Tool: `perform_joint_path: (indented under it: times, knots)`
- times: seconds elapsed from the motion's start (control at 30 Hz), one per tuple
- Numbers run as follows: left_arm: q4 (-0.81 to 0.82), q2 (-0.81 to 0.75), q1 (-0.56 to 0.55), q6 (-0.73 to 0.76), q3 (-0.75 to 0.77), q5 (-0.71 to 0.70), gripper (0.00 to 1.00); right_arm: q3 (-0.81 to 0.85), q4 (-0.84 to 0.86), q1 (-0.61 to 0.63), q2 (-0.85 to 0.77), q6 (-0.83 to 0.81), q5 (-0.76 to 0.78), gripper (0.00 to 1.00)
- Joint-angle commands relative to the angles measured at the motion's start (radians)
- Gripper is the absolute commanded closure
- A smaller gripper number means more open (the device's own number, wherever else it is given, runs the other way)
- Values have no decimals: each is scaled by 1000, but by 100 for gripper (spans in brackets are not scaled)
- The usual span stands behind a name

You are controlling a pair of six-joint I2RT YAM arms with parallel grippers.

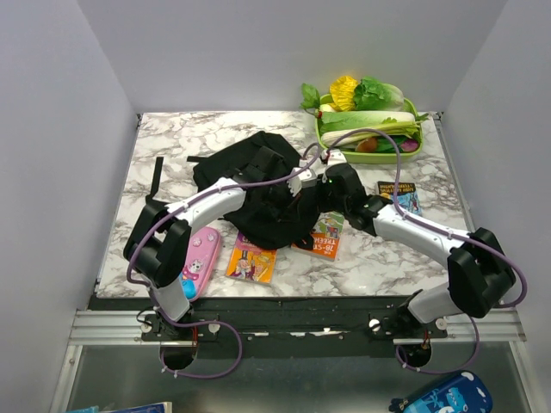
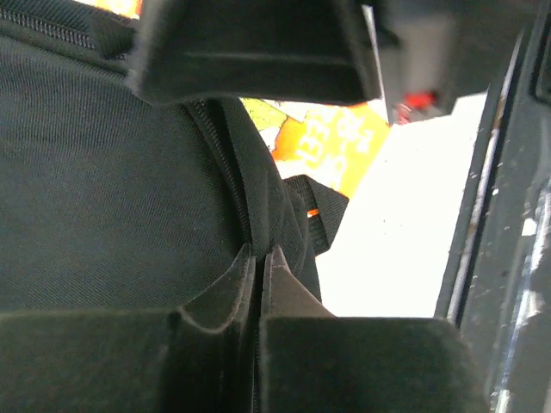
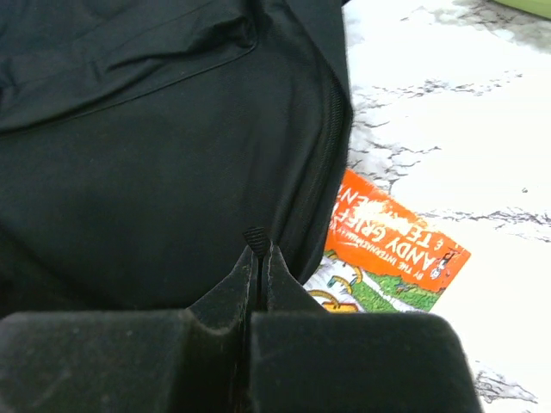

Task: Pack the student bag
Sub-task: Unzip the student bag at the center of the board.

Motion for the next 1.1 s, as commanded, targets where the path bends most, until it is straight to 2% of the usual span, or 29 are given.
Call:
perform_joint_path:
  times: [0.0, 0.23, 0.8, 1.07]
  knots:
    - [-61, -45, -42, 77, -3, -105, 100, 59, 54, -48, 33, -5, 10, 99]
    - [-213, -85, -61, 164, 22, -69, 100, 192, 63, -117, 162, -56, 6, 99]
    - [-336, -146, -122, 317, -21, -33, 100, 457, 39, -132, 453, -119, 99, 99]
    - [-374, -156, -131, 351, -14, -14, 100, 710, -41, -134, 594, -94, 110, 99]
